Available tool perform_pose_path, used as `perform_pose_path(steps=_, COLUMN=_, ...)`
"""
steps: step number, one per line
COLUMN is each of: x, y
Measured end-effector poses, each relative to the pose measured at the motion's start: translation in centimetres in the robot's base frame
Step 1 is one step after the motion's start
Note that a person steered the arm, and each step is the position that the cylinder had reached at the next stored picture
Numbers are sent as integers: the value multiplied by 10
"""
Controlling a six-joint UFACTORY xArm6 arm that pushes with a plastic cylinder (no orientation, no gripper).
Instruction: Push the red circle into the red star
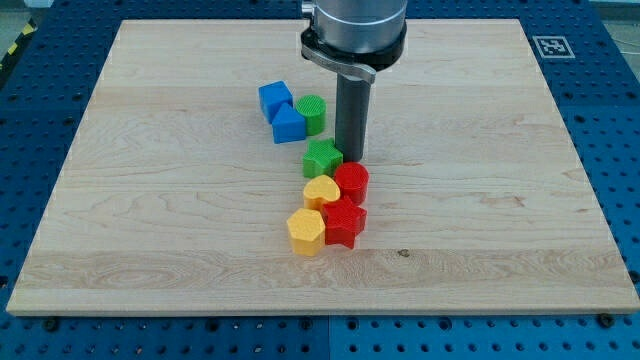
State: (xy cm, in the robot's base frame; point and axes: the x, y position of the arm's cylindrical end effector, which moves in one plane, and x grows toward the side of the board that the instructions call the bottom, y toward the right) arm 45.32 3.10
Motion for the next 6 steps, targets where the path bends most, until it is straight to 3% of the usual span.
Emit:
perform_pose_path(steps=3, x=5, y=4)
perform_pose_path(steps=5, x=59, y=47)
perform_pose_path(steps=6, x=66, y=53)
